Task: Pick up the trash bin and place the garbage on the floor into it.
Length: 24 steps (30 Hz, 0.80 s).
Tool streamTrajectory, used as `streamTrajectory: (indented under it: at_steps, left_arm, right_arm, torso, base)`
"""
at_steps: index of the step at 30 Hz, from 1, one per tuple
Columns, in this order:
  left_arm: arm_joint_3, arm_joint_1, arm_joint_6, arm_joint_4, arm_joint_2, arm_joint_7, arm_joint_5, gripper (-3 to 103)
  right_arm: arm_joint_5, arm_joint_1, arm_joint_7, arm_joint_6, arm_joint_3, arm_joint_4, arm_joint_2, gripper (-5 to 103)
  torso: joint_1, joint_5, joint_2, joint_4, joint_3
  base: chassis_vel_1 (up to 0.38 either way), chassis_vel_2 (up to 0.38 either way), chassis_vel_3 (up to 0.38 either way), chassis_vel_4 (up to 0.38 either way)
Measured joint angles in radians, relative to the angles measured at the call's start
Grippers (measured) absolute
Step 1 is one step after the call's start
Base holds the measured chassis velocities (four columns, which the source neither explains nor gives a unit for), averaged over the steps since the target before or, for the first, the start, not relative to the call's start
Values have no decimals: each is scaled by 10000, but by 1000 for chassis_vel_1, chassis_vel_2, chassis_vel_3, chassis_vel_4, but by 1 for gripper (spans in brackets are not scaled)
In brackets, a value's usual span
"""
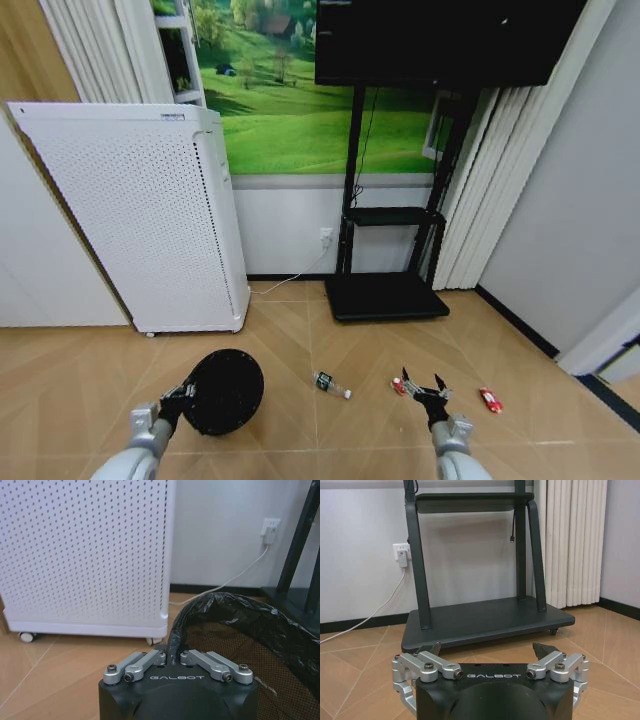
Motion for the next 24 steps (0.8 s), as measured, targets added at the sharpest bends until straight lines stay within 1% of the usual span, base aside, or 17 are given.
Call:
streamTrajectory:
  at_steps: [2,4,7,9,11,12,15,16,19,20,21,23,24]
  left_arm:
    - [70,-152,-30,-26,48,-31,-75,7]
    - [151,-355,-75,-68,113,-60,-167,7]
    - [305,-679,-191,-121,225,-156,-232,7]
    - [673,-1064,-219,-93,399,-265,-244,7]
    - [1157,-1543,-225,4,563,-329,-278,7]
    - [1157,-1543,-225,4,563,-329,-278,7]
    - [1704,-2109,-257,177,660,-418,-297,7]
    - [1704,-2109,-257,177,660,-418,-297,7]
    - [2217,-2627,-495,419,717,-389,-298,7]
    - [2217,-2627,-495,419,717,-389,-298,7]
    - [2396,-2829,-643,517,738,-324,-276,7]
    - [2525,-2968,-742,566,760,-267,-273,7]
    - [2631,-3107,-791,579,790,-236,-273,7]
  right_arm:
    - [33,7,3,-1,-1,35,-7,100]
    - [71,69,7,-29,-45,66,-27,100]
    - [110,267,6,-183,-225,77,-87,100]
    - [122,351,-37,-331,-361,111,-127,100]
    - [90,366,-287,-607,-453,154,-132,100]
    - [90,366,-287,-607,-453,154,-132,100]
    - [22,388,-937,-964,-558,150,-129,100]
    - [22,388,-937,-964,-558,150,-129,100]
    - [12,415,-1253,-1043,-695,10,-108,100]
    - [12,415,-1253,-1043,-695,10,-108,100]
    - [-2,409,-1295,-1042,-728,-18,-83,100]
    - [-20,372,-1360,-1050,-757,-18,-78,100]
    - [-129,312,-1519,-1073,-768,-33,-101,100]
  torso:
    - [0,-1,1,1,0]
    - [0,-2,0,-2,0]
    - [0,0,1,3,0]
    - [0,0,1,5,0]
    - [0,-1,1,-1,0]
    - [0,-1,1,-1,0]
    - [0,0,1,0,1]
    - [0,0,1,0,1]
    - [0,-1,1,1,1]
    - [0,-1,1,1,1]
    - [1,0,1,1,1]
    - [0,-1,1,2,0]
    - [0,-1,1,1,1]
  base:
    - [0,0,0,0]
    - [0,0,0,0]
    - [0,0,0,0]
    - [0,0,0,0]
    - [0,0,0,0]
    - [0,0,0,0]
    - [0,0,0,0]
    - [0,0,0,0]
    - [0,0,0,0]
    - [0,0,0,0]
    - [0,0,0,0]
    - [0,0,0,0]
    - [0,0,0,0]
